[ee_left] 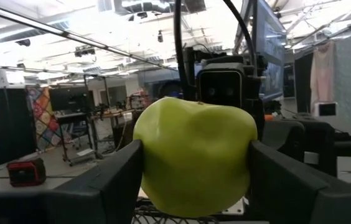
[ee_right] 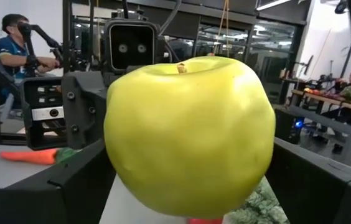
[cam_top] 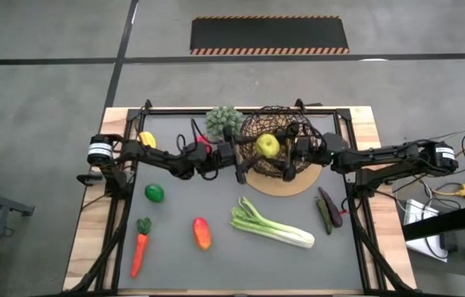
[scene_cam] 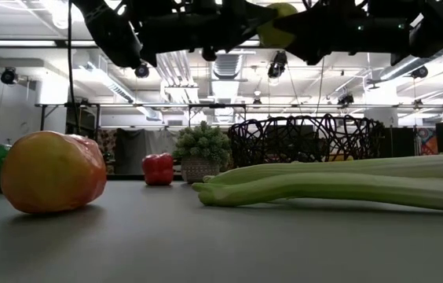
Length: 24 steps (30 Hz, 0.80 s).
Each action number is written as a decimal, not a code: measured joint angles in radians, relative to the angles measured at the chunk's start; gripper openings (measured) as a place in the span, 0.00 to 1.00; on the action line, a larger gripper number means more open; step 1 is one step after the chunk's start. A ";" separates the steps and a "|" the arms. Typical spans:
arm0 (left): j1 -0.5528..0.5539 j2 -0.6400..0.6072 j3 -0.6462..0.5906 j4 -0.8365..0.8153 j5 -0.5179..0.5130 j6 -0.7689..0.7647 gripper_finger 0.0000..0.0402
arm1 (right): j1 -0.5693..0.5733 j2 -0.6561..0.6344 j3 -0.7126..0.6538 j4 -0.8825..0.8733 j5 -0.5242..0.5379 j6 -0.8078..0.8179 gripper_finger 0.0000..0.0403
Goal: Build produce basket
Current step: Adjust the green apple in the black wire basket
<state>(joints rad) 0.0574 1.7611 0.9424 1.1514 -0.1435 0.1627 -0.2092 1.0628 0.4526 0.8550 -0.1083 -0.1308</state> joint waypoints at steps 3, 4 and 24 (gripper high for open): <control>0.000 0.000 0.000 -0.019 0.002 0.000 0.61 | 0.000 -0.005 0.000 -0.018 0.001 0.000 0.91; 0.000 0.000 0.000 -0.029 0.000 0.000 0.61 | 0.000 -0.008 0.000 -0.031 0.004 0.000 0.91; 0.000 -0.045 -0.016 -0.183 -0.051 0.001 0.61 | 0.000 -0.136 0.287 -0.882 0.059 -0.023 0.91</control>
<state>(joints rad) 0.0574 1.7165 0.9260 0.9681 -0.1945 0.1635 -0.2096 0.9264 0.7394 -0.0270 -0.0494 -0.1535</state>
